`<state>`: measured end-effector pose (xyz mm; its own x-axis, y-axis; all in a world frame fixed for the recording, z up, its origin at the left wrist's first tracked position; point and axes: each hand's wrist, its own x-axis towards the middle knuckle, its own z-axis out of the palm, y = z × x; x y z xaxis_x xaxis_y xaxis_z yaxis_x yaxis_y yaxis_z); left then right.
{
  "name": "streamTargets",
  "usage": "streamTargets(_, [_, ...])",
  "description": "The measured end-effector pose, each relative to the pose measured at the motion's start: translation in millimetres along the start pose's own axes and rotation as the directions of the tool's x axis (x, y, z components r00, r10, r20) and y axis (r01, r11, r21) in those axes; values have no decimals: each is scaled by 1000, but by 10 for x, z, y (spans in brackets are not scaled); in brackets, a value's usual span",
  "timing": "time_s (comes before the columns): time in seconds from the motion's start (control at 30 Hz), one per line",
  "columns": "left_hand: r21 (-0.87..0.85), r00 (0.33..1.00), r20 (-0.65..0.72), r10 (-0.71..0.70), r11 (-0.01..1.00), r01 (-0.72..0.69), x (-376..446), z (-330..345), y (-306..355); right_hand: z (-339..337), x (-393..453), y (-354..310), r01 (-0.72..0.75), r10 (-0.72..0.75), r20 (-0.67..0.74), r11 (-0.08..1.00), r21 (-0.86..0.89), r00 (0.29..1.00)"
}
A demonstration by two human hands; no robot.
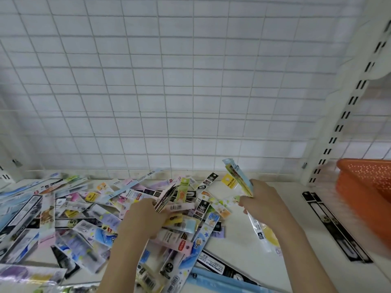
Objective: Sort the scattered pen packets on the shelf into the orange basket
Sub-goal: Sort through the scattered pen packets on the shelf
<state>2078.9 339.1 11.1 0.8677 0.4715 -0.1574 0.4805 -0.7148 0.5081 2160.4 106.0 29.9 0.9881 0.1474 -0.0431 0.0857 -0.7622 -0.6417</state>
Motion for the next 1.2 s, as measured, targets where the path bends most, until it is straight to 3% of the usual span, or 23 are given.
streamTargets(0.13, [-46, 996, -78, -37, 998, 34, -47, 33, 25, -8, -12, 41, 67, -66, -16, 998, 21, 998])
streamTargets(0.4, [-80, 950, -308, -48, 996, 25, -214, -30, 153, -199, -57, 34, 269, -230, -224, 949, 162, 947])
streamTargets(0.57, [-155, 849, -525, 50, 976, -154, -354, -30, 318, -238, -77, 13, 439, -284, -443, 847, 299, 850])
streamTargets(0.67, [-351, 817, -575, 41, 890, -292, -500, -15, 497, -188, -83, 82, 485, -288, -493, 806, 338, 821])
streamTargets(0.83, [-505, 800, -598, 46, 753, -421, -617, 69, 723, -18, -80, 321, 433, -235, -442, 795, 425, 865])
streamTargets(1.0, [-633, 825, -562, 53, 614, -471, -728, 276, 1049, -5, -40, 447, 310, -124, -338, 753, 580, 933])
streamTargets(1.2, [-670, 871, -484, 85, 605, -431, -736, 826, 1251, 23, -45, 570, 214, -120, -188, 737, 642, 975])
